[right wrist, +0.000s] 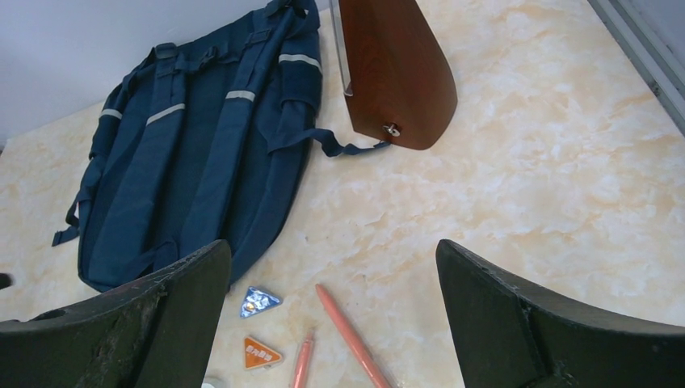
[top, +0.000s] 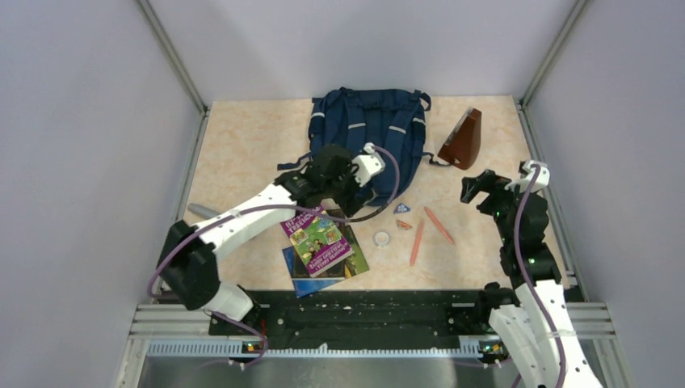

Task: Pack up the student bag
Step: Pick up the student bag at the center of the board.

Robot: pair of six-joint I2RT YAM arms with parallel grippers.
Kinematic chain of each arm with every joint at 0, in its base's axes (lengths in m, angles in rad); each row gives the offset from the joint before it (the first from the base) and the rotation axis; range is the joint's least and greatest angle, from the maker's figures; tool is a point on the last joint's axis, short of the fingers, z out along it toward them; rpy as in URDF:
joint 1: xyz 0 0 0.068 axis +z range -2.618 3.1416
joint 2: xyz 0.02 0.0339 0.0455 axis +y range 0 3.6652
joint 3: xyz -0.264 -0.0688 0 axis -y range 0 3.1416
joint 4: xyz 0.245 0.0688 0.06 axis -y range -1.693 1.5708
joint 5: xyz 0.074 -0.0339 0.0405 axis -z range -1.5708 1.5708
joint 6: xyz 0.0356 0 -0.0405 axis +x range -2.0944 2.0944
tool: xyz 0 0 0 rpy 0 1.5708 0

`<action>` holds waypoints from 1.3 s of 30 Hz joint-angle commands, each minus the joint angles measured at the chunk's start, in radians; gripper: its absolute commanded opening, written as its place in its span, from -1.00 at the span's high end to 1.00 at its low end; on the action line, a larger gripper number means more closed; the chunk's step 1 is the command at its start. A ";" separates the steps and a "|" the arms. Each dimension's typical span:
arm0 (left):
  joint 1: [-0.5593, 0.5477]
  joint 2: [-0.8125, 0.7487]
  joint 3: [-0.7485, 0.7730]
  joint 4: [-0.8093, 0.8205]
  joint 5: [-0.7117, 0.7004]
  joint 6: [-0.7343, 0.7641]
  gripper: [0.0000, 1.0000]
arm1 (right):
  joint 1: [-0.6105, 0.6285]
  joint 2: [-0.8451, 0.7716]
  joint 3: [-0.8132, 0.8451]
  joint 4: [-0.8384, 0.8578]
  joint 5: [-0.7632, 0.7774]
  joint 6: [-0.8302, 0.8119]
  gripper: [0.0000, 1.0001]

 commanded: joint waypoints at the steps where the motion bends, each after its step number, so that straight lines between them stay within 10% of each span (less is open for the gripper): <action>1: -0.015 0.143 0.095 0.022 0.046 0.112 -0.89 | -0.003 -0.019 0.037 0.009 -0.022 0.014 -0.92; 33: -0.130 0.486 0.160 0.179 -0.597 0.107 -0.94 | -0.004 -0.021 0.015 0.029 -0.031 0.035 -0.93; 39: -0.130 0.497 0.168 0.173 -0.613 0.090 -0.16 | -0.004 -0.035 0.017 0.015 -0.011 0.035 -0.93</action>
